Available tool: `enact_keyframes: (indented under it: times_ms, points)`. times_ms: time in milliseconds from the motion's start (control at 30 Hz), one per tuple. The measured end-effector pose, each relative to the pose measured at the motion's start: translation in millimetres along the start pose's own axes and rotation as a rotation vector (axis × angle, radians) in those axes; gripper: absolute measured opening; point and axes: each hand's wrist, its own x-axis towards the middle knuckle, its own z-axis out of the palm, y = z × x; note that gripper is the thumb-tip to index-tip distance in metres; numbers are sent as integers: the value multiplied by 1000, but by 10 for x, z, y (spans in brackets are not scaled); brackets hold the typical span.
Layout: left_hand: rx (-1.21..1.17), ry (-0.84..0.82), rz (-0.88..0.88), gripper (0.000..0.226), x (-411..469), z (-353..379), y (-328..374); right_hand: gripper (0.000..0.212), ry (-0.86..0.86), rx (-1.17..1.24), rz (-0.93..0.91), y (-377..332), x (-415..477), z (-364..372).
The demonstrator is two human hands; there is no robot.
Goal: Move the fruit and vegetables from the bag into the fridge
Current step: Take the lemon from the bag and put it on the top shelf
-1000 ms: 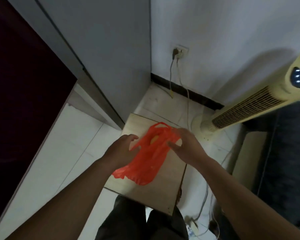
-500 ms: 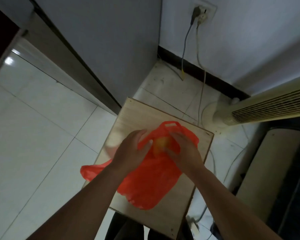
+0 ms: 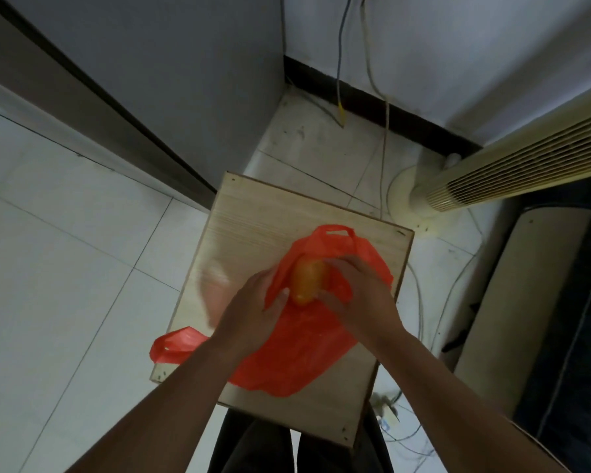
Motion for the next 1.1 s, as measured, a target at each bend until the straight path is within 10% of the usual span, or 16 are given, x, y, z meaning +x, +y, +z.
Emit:
enact_keyframes:
  times_ms: [433,1100]
  points:
    - [-68,190,127,39,-203,-209,88,97,-173,35,59,-107,118,298]
    - [-13,47,9,40,-396,-380,168,90,-89,39,103,-280,-462,22]
